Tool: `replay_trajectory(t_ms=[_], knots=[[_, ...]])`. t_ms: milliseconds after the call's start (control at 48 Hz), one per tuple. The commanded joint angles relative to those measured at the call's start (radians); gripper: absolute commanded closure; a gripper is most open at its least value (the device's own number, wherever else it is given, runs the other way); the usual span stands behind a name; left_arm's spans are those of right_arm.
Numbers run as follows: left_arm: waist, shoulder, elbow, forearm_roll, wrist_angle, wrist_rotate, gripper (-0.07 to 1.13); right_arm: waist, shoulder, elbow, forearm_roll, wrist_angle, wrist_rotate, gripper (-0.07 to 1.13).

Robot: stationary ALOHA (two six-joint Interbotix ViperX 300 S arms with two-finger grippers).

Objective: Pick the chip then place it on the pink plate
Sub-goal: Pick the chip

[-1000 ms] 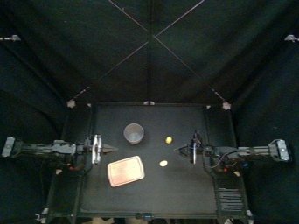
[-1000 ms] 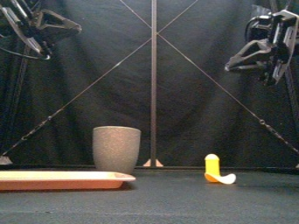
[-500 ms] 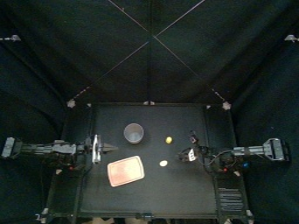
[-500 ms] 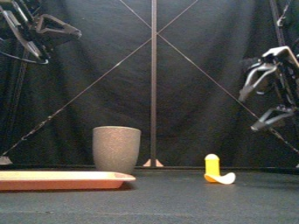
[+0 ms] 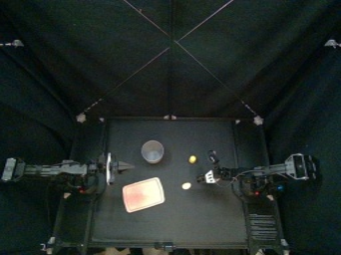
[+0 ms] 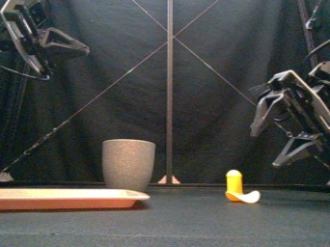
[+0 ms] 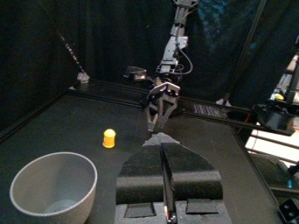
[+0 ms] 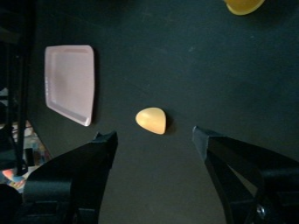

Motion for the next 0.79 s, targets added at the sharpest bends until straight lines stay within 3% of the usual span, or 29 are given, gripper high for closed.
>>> replay_trajectory(t_ms=[21, 271, 792], knots=[[0.003, 0.003, -0.009, -0.003, -0.008, 0.002, 1.06, 0.025, 0.087, -0.061, 0.018, -0.014, 0.003, 0.05], [0.003, 0.002, -0.009, -0.002, -0.008, 0.005, 1.06, 0.092, 0.259, -0.138, 0.097, -0.04, 0.002, 0.05], [-0.006, -0.008, 0.02, -0.003, -0.005, 0.0, 1.06, 0.104, 0.376, -0.215, 0.126, -0.055, 0.002, 0.06]])
